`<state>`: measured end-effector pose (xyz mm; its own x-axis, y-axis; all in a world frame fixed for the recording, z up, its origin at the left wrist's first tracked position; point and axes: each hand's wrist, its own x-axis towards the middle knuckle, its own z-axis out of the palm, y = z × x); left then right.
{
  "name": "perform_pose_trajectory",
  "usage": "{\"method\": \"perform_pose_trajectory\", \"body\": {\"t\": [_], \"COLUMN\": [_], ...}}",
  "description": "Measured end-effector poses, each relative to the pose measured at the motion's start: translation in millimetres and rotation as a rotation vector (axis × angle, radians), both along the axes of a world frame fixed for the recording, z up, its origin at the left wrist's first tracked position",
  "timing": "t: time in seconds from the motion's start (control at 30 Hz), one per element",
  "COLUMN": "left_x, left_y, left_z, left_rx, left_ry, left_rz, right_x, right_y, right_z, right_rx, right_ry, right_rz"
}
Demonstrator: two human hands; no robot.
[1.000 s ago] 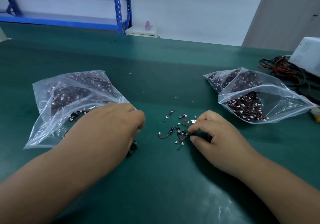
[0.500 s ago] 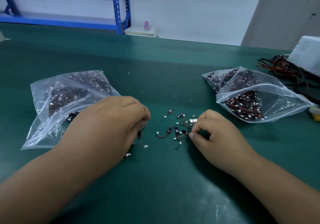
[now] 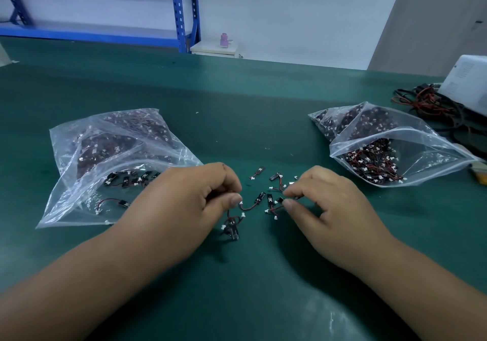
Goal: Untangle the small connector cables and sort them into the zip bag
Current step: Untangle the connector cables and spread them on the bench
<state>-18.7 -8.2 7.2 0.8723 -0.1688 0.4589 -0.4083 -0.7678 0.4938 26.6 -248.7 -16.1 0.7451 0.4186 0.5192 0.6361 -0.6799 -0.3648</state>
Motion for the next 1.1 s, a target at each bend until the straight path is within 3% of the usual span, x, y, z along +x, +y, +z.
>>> {"method": "perform_pose_trajectory", "body": {"t": [0.23, 0.53, 0.7, 0.9, 1.1], "left_x": [-1.2, -0.2, 0.2, -0.5, 1.0], "left_y": [-12.3, -19.3, -18.9, -16.9, -18.1], "left_z": [-8.8, -17.1, -16.9, -17.3, -15.3], "left_rx": [-0.255, -0.476, -0.412, -0.181, -0.202], "left_ry": [0.074, 0.197, 0.191, 0.278, 0.215], "left_rz": [-0.115, -0.232, -0.219, -0.272, -0.185], "right_x": [-26.9, -21.3, -22.3, -18.5, -16.9], "right_y": [29.1, 30.5, 30.3, 26.3, 25.0], "right_z": [1.3, -4.6, -5.7, -6.5, -8.1], "right_rx": [-0.053, 0.100, 0.091, 0.265, 0.250], "right_ry": [-0.021, 0.088, 0.054, 0.102, 0.102], "right_rz": [0.107, 0.200, 0.208, 0.186, 0.161]}}
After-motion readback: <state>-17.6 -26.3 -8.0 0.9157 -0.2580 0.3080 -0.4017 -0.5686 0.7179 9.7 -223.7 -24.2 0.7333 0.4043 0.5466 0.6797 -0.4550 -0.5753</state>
